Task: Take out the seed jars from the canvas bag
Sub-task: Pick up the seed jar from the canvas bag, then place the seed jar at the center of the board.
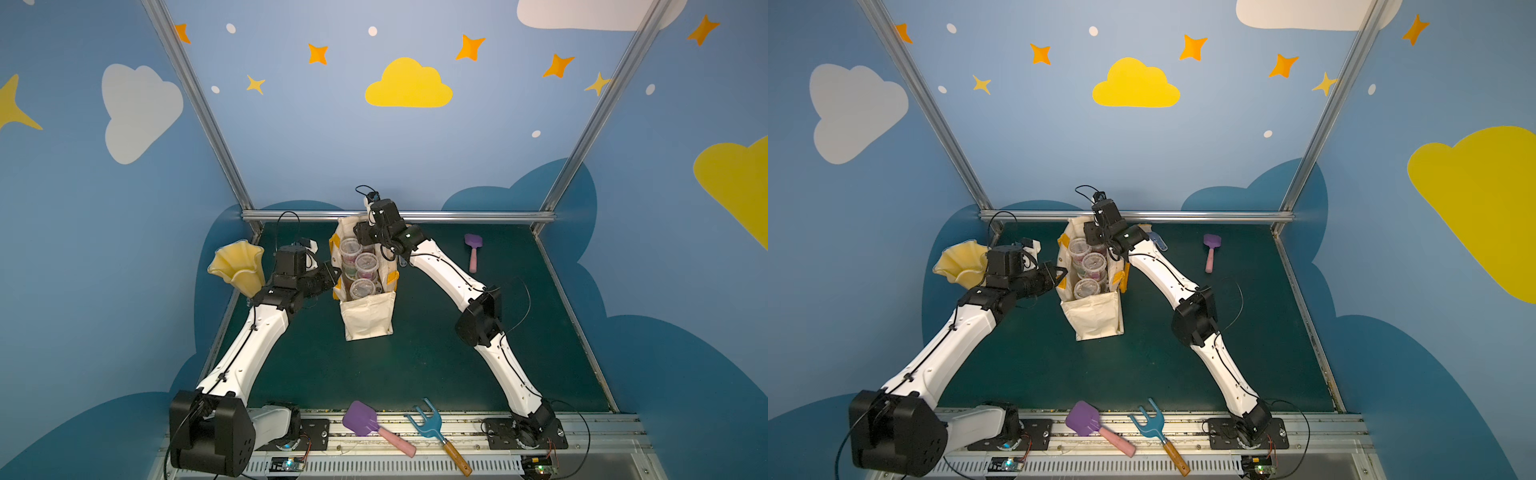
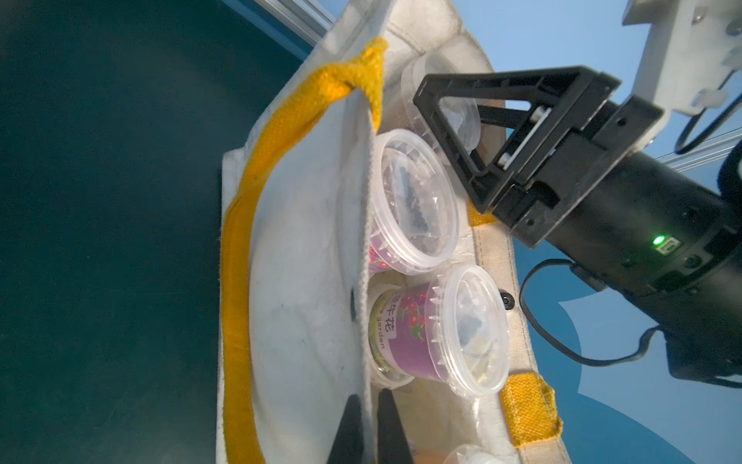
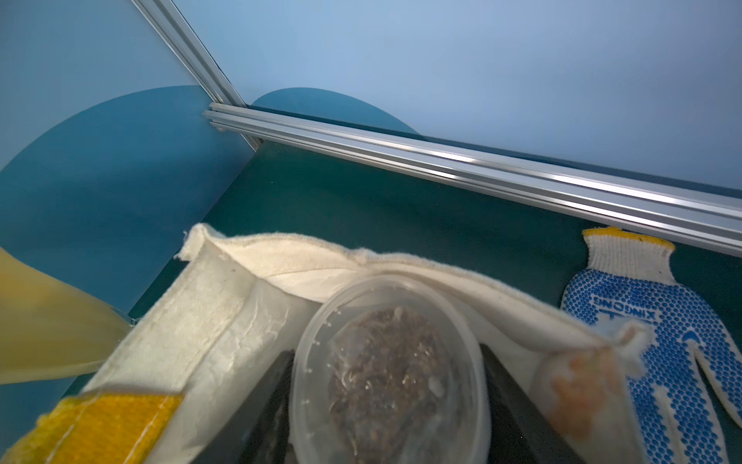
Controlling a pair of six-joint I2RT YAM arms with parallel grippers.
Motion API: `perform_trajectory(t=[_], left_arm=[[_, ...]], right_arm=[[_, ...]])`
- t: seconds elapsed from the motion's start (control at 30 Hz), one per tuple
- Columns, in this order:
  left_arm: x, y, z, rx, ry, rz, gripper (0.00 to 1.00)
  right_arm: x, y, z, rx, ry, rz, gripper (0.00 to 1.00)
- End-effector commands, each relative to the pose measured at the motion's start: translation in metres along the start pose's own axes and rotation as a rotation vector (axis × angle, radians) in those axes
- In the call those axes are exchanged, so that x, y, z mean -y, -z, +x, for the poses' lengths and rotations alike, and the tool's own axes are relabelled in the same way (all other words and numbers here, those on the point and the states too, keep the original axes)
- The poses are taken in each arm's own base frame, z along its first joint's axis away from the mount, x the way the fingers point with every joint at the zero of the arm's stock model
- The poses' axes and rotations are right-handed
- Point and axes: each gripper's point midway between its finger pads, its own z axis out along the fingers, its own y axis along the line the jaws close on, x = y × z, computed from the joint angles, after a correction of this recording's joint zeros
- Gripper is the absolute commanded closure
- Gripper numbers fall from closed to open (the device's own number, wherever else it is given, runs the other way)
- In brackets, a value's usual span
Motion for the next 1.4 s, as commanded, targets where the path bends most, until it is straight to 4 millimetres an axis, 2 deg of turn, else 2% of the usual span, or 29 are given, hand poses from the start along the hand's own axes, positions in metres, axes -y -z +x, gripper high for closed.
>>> perform_trajectory(t=[0.0, 0.6, 0.73, 0.9, 1.0, 1.1, 1.23, 1.37], left_arm=[[0.01, 0.005, 0.005, -0.013, -0.008, 0.043, 0.96], [0.005, 0.002, 0.005, -0.014, -0.006, 0.025, 0.95], [0.005, 0.003, 0.005, -0.012, -0.008, 0.024, 0.96], [0.006, 0.004, 0.005, -0.009, -0.011, 0.022, 0.95], [0.005, 0.004, 0.005, -0.009, -0.01, 0.018, 0.96], [0.004, 0.005, 0.005, -0.007, -0.015, 0.014, 0.96], [0.004, 0.006, 0.004, -0.003, -0.021, 0.007, 0.96], [0.003, 0.006, 0.004, -0.004, -0.023, 0.003, 0.95]], right_arm=[[0.003, 0.004, -0.013, 0.033, -0.008, -0.004, 0.44], [-0.028, 0.07, -0.068, 0.159, 0.014, -0.144, 0.45], [-0.036, 0.092, -0.085, 0.206, 0.021, -0.187, 0.45], [-0.036, 0.129, -0.104, 0.265, 0.031, -0.212, 0.45], [-0.027, 0.154, -0.112, 0.299, 0.027, -0.214, 0.45], [-0.01, 0.174, -0.112, 0.306, 0.013, -0.202, 0.45], [0.025, 0.194, -0.097, 0.295, 0.01, -0.134, 0.45], [0.063, 0.201, -0.071, 0.266, -0.007, -0.059, 0.45]])
